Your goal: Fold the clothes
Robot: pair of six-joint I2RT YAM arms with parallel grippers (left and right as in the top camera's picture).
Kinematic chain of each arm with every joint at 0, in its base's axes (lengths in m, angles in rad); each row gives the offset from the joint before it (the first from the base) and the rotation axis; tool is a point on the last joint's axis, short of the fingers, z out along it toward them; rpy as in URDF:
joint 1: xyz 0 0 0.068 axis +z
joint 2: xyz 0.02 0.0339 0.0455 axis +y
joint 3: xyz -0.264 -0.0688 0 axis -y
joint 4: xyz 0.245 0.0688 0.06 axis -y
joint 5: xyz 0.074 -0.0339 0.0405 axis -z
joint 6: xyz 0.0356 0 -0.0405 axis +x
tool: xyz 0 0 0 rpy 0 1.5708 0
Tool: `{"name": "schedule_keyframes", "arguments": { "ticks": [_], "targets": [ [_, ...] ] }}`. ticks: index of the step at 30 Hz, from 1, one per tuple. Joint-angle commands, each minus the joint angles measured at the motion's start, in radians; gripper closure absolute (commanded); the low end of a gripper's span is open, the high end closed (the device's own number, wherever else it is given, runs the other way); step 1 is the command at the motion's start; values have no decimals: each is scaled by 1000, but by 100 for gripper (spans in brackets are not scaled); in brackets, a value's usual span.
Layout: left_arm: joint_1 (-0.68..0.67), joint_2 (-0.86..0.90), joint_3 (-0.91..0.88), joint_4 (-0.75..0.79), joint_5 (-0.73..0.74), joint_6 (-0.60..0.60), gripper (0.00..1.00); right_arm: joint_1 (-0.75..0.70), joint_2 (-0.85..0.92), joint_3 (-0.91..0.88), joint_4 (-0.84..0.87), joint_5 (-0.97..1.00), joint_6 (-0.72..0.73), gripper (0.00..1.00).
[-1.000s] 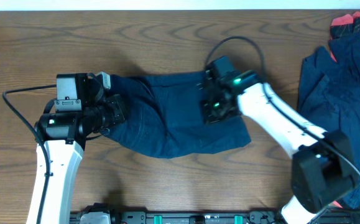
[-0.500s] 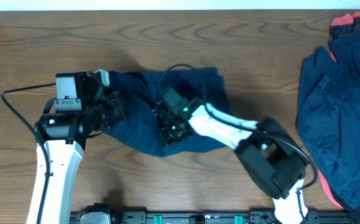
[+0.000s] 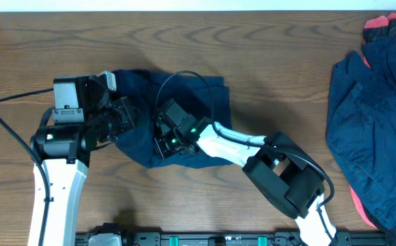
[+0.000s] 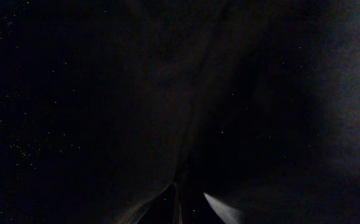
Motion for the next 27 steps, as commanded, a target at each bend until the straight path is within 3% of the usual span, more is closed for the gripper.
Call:
{"name": "schedule_keyframes", "arguments": {
  "ticks": [1,10,14,20,27],
  "targets": [
    [-2,-10,40,5,24,-13,94,0,-14,-5,-29,-17,-20,99],
    [-2,47,40,8,16,-8,94,-107,-291,-4,-223,57,-124,94],
    [-2,62,40,16,17,-8,94,-172,-381,-5,-388,202,-125,91],
    [-2,64,40,45,23,-30,94,-288,-345,-7,-631,399,-136,95],
    [-6,64,40,110,30,-158,94,-332,-194,-7,-668,400,-143,98]
  ]
}}
